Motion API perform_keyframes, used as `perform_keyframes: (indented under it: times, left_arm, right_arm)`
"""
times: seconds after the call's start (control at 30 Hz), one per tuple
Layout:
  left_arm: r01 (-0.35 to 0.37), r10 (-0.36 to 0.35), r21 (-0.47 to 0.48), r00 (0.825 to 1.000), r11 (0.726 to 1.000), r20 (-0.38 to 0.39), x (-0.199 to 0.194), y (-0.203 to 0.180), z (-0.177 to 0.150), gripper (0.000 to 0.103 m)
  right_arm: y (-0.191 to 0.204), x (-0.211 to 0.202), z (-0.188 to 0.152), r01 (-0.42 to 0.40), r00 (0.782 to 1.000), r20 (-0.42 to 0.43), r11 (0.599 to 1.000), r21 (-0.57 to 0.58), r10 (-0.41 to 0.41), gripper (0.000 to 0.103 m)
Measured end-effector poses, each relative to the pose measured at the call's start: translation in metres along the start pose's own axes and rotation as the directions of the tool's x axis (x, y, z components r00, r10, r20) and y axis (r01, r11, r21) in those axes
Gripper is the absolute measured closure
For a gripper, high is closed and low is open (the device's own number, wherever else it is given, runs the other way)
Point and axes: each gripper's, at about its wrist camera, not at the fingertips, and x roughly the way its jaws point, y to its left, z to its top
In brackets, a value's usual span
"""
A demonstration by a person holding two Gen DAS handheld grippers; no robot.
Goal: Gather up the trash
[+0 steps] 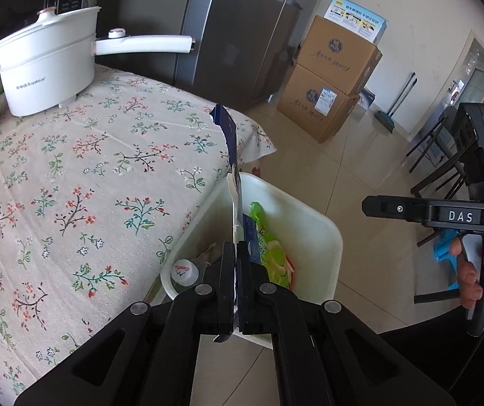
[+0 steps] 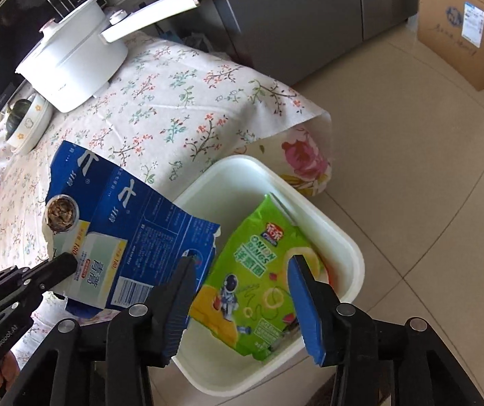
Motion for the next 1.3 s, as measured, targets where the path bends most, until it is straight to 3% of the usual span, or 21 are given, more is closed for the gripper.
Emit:
perform_keyframes:
  times: [0.1, 0.17, 0.2, 0.27, 0.43, 0.6, 0.8, 0.87, 0.9, 1.2, 1.3]
  left_arm:
    - [-0.017, 0.017, -0.002, 0.999, 1.0, -0.037, 0.01, 0.003, -0.001, 0.095]
    - [-0.03, 0.029, -0.024, 0.998, 0.999, -0.059, 0.012, 0.007, -0.001, 0.074]
    - [-0.036, 0.033, -0.033, 0.997, 0.999, -0.065, 0.011, 0.01, -0.002, 0.048]
    - [-0.05, 0.047, -0.045, 0.997, 0.998, -0.062, 0.006, 0.013, -0.003, 0.026]
    - [-0.104, 0.101, -0.04, 0.993, 0.994, -0.065, -0.013, 0.021, -0.007, 0.011]
    - [-0.174, 0.169, -0.087, 0.984, 0.981, -0.06, -0.039, 0.039, -0.019, 0.002]
    - [-0.269, 0.272, -0.127, 0.962, 0.955, 0.0, -0.077, 0.046, -0.039, 0.0]
    - [-0.302, 0.306, -0.137, 0.952, 0.943, 0.011, -0.089, 0.044, -0.045, 0.0]
    - [-0.318, 0.324, -0.147, 0.946, 0.936, 0.015, -0.095, 0.042, -0.049, 0.0]
    - [-0.451, 0.481, -0.245, 0.873, 0.858, 0.077, -0.149, 0.034, -0.087, 0.0]
    - [-0.458, 0.497, -0.264, 0.861, 0.849, 0.106, -0.165, 0.033, -0.096, 0.0]
  right_arm:
    - [0.0, 0.001, -0.001, 0.016, 1.0, -0.003, 1.0, -0.013, -0.016, 0.051]
    - [0.003, 0.001, -0.001, 0.03, 1.0, -0.001, 0.999, -0.023, -0.03, 0.048]
    - [0.003, 0.001, -0.001, 0.037, 0.999, 0.001, 0.999, -0.028, -0.037, 0.047]
    - [0.004, 0.001, -0.001, 0.047, 0.999, 0.004, 0.998, -0.037, -0.047, 0.043]
    - [0.01, 0.0, -0.001, 0.065, 0.998, 0.013, 0.996, -0.054, -0.064, 0.038]
    - [0.023, 0.0, -0.005, 0.093, 0.996, 0.026, 0.992, -0.09, -0.091, 0.033]
    - [0.052, -0.004, -0.02, 0.135, 0.99, 0.061, 0.979, -0.151, -0.127, 0.025]
    - [0.064, -0.005, -0.029, 0.17, 0.985, 0.065, 0.972, -0.161, -0.162, 0.01]
    - [0.07, -0.005, -0.033, 0.181, 0.983, 0.07, 0.968, -0.173, -0.171, 0.008]
    - [0.126, -0.038, -0.071, 0.242, 0.951, 0.261, 0.928, -0.283, -0.169, 0.002]
    - [0.135, -0.051, -0.08, 0.252, 0.934, 0.321, 0.925, -0.285, -0.156, 0.002]
